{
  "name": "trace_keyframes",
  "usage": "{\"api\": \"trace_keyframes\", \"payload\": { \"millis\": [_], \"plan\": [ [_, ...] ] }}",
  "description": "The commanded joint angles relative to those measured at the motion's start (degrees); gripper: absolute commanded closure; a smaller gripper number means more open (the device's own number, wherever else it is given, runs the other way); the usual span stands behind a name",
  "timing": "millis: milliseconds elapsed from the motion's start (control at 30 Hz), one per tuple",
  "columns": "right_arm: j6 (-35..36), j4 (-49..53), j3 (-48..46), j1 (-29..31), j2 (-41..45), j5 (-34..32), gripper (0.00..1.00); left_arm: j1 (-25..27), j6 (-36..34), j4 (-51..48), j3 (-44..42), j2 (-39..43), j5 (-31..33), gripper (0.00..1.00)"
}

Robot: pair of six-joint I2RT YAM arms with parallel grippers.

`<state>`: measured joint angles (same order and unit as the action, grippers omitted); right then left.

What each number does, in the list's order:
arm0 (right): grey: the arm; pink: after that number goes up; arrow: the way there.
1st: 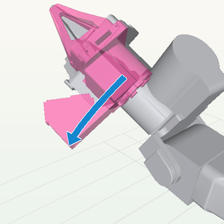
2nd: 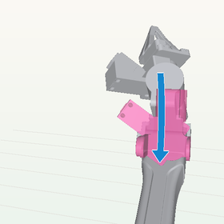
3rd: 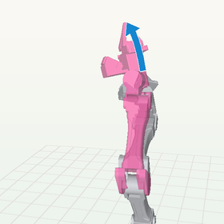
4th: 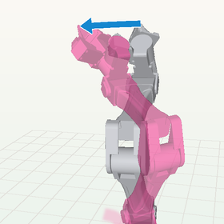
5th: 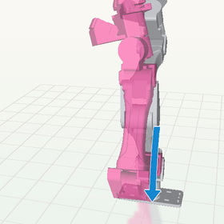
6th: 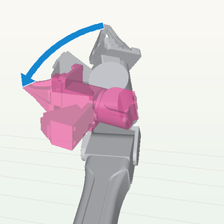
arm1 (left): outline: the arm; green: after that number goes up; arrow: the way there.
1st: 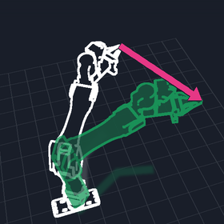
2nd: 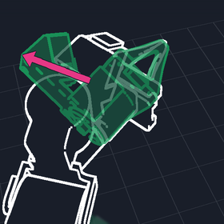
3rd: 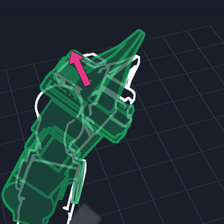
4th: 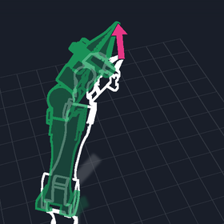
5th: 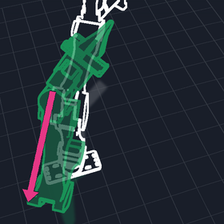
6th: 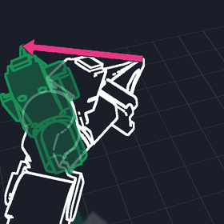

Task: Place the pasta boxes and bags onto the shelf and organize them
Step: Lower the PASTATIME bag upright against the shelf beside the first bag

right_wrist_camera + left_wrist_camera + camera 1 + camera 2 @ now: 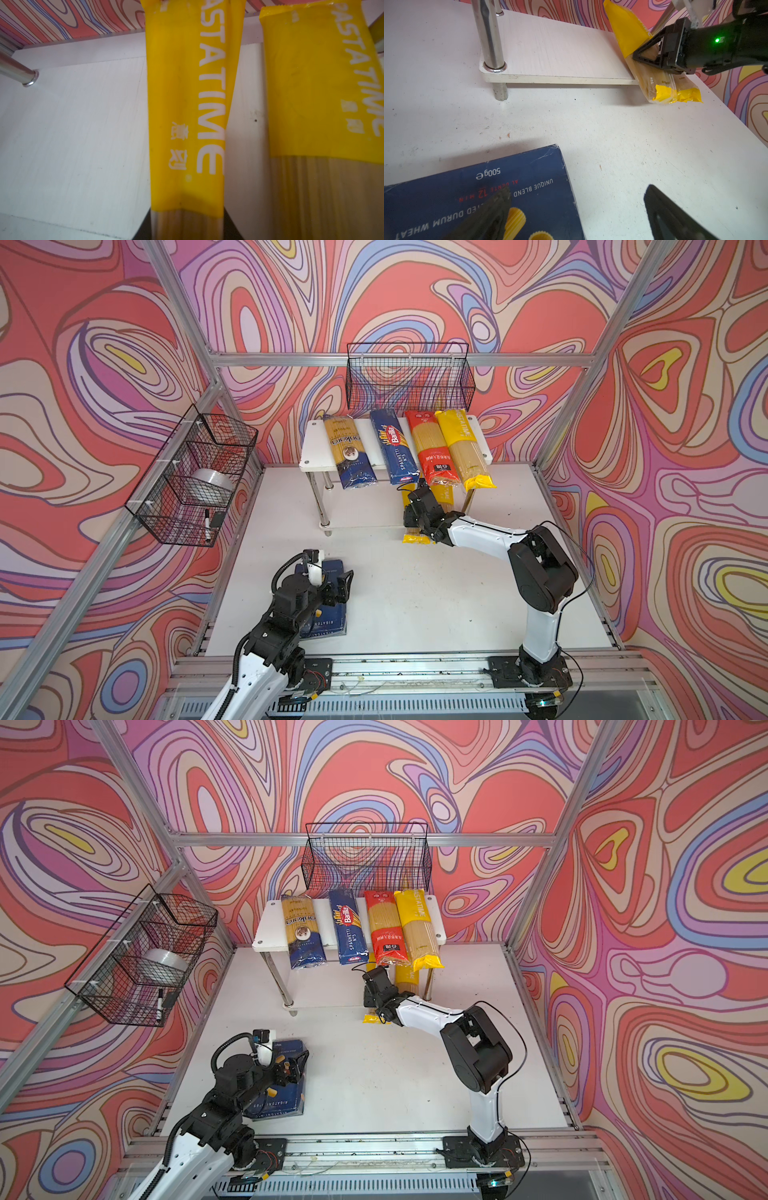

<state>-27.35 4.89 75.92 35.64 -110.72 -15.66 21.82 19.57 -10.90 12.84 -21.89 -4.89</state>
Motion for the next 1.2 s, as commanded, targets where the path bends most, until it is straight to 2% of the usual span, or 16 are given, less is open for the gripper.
{"api": "trace_keyframes", "payload": {
  "millis": [0,67,167,267,300,367,733,1000,1167],
  "plan": [
    [-0.2,-7.2,3.1,-1.4,0.0,-1.2,1.00,0.2,0.0,0.1,-0.5,0.3,0.6,0.00],
    [-0.2,-7.3,3.5,-1.6,-0.5,-1.3,1.00,0.2,0.0,0.1,-0.5,0.3,0.8,0.00],
    [-0.2,-6.4,4.1,-1.7,-1.0,-1.4,0.91,0.2,0.0,0.3,-0.4,0.0,0.7,0.00],
    [-0.5,-6.8,3.0,-2.0,-0.4,-1.6,0.68,0.2,0.0,0.4,-0.4,-0.6,0.8,0.00],
    [-0.7,-7.0,2.6,-2.2,-0.3,-1.6,0.66,0.2,-0.1,0.5,-0.4,-0.7,0.6,0.00],
    [-1.2,-7.1,2.1,-2.4,-0.2,-1.2,0.65,0.1,-0.1,0.7,-0.3,-1.1,0.1,0.00],
    [-1.2,-5.8,-1.0,-2.4,3.2,0.2,0.47,0.2,-0.2,0.6,-0.3,-0.9,0.0,0.00],
    [0.7,-0.6,-4.0,-2.4,8.8,2.9,0.40,0.2,-0.2,0.6,-0.4,-0.5,-0.2,0.00],
    [-1.2,0.3,-10.5,-2.4,16.4,6.4,0.38,0.2,-0.3,0.6,-0.4,-0.5,-0.1,0.00]
  ]
}}
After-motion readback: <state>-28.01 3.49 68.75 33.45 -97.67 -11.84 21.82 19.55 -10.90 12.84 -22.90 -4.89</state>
